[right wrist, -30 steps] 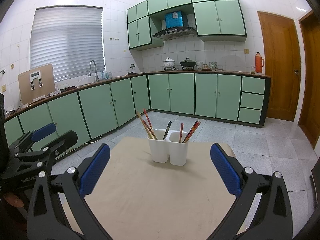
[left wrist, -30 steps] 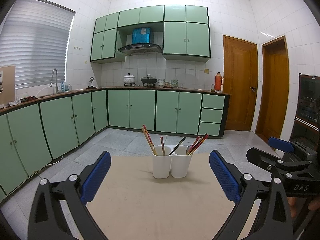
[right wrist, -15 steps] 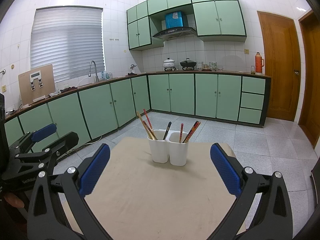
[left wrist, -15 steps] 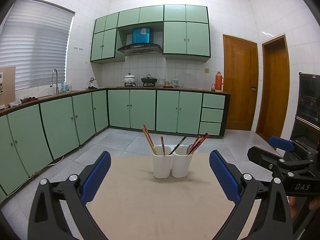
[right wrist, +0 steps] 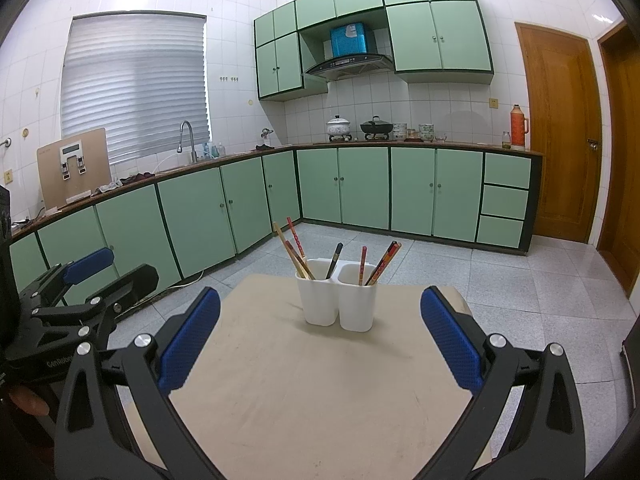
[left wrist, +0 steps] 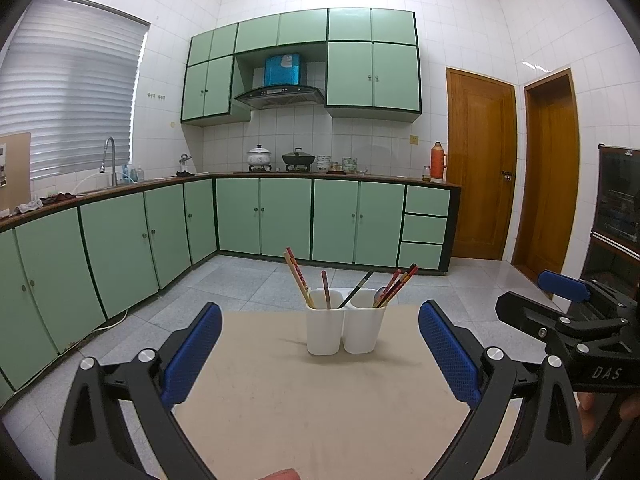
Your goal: Organize utensils
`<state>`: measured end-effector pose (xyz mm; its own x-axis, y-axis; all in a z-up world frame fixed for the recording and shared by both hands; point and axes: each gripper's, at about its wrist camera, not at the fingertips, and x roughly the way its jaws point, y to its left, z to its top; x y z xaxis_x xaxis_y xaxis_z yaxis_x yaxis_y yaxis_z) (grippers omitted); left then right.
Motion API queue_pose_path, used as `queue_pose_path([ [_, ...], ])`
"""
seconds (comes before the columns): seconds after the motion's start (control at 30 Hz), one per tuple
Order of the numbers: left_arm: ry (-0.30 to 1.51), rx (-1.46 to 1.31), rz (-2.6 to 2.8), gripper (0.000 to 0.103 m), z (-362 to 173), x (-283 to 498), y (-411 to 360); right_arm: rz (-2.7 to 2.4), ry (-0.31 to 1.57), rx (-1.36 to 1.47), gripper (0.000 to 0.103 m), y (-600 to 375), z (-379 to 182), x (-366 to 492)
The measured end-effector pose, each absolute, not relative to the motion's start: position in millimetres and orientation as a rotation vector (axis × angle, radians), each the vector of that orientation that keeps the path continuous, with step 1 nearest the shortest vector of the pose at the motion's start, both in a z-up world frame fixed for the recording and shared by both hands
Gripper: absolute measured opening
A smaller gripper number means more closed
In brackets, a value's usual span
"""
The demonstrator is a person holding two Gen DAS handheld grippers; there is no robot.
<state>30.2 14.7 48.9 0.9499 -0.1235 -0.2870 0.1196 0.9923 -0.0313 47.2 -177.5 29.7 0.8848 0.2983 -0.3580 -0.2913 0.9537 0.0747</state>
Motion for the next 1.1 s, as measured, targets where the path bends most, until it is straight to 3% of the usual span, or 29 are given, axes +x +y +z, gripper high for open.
queue_pose_path([
  [1.1,0.315,-0.013,-0.123,0.097,41.4,36.0,17.4,0.304,0.381,0.020,0.097,-181.1,25.8,49.2],
])
